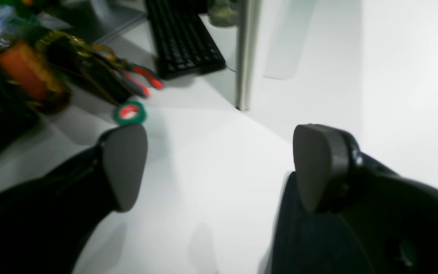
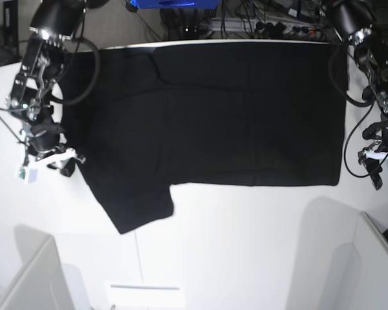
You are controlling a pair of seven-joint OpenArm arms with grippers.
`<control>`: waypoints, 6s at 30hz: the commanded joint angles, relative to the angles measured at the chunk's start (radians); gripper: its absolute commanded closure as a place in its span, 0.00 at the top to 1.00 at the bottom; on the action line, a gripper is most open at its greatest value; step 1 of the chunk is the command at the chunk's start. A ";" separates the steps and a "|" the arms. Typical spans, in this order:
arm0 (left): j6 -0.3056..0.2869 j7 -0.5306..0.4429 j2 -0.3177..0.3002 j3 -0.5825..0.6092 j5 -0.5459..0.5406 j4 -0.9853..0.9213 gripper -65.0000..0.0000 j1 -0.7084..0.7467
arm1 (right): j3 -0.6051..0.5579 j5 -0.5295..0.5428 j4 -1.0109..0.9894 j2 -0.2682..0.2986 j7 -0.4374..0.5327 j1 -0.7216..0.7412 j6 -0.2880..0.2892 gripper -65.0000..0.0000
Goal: Fold the T-shirt properly
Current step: 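Move both grippers down to the shirt's hem corners, then grasp the hem corners with both grippers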
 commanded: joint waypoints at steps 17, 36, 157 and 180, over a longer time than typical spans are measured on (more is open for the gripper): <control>0.011 -0.034 -0.167 0.219 0.035 -0.375 0.89 -0.285 | -0.095 0.003 -0.549 0.074 0.066 0.435 0.136 0.53; -0.266 0.039 -0.169 0.229 0.035 -0.548 0.90 -0.405 | -0.306 0.003 -1.280 0.135 0.398 0.797 0.284 0.69; -0.290 0.157 -0.103 0.414 -0.095 -0.887 0.44 -0.473 | -0.480 0.003 -1.386 0.066 0.456 0.712 0.330 0.00; -0.287 0.059 -0.103 0.411 -0.100 -0.694 0.00 -0.390 | -0.458 0.006 -1.266 0.074 0.457 0.659 0.330 0.00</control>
